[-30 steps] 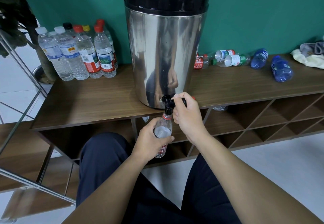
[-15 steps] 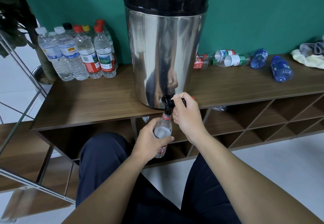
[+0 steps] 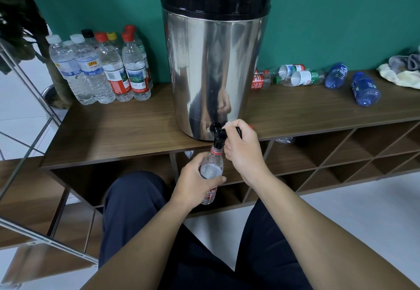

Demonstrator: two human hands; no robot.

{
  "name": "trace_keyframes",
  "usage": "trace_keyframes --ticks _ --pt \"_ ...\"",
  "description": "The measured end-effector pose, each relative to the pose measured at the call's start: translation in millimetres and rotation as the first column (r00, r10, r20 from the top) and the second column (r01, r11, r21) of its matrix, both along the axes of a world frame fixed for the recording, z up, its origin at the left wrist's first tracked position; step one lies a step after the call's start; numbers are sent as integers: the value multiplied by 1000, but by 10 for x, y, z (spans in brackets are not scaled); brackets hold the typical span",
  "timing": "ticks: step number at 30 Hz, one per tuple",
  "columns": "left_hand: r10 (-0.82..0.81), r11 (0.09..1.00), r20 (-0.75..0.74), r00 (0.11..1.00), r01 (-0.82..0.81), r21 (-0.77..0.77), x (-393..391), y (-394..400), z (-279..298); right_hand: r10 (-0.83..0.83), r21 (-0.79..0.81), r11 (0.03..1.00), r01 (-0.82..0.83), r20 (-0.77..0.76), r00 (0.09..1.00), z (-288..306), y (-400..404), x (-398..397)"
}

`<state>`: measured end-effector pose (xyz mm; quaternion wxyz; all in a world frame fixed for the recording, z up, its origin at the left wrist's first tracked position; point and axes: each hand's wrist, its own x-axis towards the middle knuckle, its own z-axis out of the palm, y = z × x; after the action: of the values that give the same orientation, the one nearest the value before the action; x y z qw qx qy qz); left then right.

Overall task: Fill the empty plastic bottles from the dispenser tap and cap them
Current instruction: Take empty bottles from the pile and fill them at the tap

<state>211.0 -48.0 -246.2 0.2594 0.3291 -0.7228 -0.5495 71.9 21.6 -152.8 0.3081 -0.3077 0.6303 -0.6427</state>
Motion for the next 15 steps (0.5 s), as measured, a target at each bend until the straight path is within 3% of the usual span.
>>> trace_keyframes --ticks 15 --pt "-1 1000 -5 1000 1 3 3 -1 -6 -2 -2 1000 2 0 1000 -12 -1 -2"
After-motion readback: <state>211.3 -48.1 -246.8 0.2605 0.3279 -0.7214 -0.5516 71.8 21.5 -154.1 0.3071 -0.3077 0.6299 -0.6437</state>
